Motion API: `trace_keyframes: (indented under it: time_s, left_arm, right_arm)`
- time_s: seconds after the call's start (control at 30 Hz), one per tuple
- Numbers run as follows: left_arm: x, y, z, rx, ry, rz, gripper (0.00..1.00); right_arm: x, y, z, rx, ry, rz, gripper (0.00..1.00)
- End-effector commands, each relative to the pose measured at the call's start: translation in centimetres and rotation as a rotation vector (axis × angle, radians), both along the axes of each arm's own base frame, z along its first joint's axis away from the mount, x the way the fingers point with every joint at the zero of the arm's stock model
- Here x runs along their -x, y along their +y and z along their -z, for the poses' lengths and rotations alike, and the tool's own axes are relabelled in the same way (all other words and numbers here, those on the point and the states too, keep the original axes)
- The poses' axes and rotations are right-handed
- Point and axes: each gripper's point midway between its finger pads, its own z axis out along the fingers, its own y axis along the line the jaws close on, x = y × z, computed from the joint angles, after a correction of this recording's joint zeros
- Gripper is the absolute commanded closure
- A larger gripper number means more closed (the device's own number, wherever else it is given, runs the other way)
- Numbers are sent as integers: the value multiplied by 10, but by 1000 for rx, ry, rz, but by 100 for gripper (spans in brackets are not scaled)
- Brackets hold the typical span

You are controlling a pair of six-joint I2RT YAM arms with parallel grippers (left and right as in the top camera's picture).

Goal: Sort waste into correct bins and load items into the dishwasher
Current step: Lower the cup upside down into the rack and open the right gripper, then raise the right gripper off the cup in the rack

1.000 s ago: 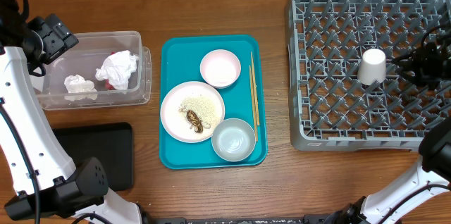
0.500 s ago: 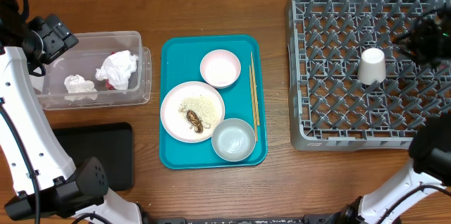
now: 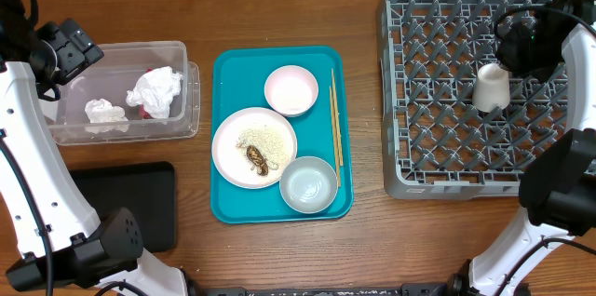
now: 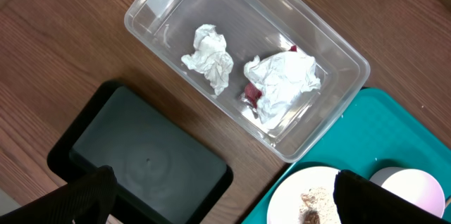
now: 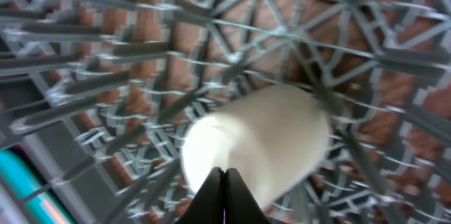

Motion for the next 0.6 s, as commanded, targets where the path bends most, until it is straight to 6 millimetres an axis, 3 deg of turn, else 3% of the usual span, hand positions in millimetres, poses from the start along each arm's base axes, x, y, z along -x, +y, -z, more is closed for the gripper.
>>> trace_keyframes:
  time_s: [0.0, 0.1, 0.27, 0.43, 0.57]
  left_arm:
    - [1, 2, -1, -9, -1, -13, 0]
    - [1, 2, -1, -9, -1, -13, 0]
    - [1, 2, -1, -9, -1, -13, 0]
    - [1, 2, -1, -9, -1, -13, 0]
    - [1, 2, -1, -9, -1, -13, 0]
  right_arm:
    - [12, -15, 20, 37, 73, 43, 96]
    - [17, -14, 28, 26, 108, 44, 96]
    - [27, -14, 23, 27, 140, 76, 96]
    - [31, -16, -6, 40, 111, 148, 96]
    - [18, -1, -34, 22, 0, 111, 96]
